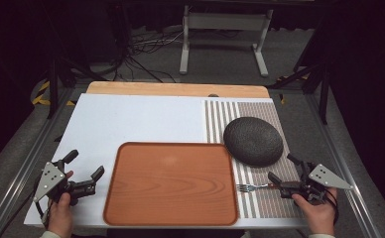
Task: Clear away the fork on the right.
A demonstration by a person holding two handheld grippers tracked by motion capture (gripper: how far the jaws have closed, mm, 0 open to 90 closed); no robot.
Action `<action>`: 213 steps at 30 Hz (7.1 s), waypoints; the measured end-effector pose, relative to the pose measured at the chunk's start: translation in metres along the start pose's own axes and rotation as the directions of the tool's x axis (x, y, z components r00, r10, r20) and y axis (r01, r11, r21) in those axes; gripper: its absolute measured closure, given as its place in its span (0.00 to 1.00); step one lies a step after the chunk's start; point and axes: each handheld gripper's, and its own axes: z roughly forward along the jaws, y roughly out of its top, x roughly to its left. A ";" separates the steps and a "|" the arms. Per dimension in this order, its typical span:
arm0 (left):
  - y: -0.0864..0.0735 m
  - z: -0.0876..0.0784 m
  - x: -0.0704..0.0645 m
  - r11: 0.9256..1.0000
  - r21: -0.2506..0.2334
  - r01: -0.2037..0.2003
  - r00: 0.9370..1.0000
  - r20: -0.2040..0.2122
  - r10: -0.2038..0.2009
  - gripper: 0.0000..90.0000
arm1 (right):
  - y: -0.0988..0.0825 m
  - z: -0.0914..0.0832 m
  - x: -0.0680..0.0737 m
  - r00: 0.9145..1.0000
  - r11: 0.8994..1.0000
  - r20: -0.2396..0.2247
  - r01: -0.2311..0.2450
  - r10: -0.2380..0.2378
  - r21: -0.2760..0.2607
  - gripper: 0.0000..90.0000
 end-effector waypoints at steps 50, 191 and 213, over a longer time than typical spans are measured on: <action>0.001 -0.001 0.001 1.000 0.012 -0.004 1.000 0.012 0.004 0.00 | 0.092 0.046 -0.002 0.928 0.852 -0.303 0.330 -0.215 0.407 0.13; -0.001 -0.004 0.002 1.000 0.014 0.003 1.000 0.012 -0.003 0.00 | 0.123 0.114 0.055 0.692 0.292 -0.680 0.721 -0.244 0.629 0.87; 0.000 -0.004 0.002 1.000 0.005 0.003 1.000 0.012 -0.004 0.00 | 0.133 0.144 0.091 0.770 0.390 -0.613 0.627 -0.178 0.674 0.87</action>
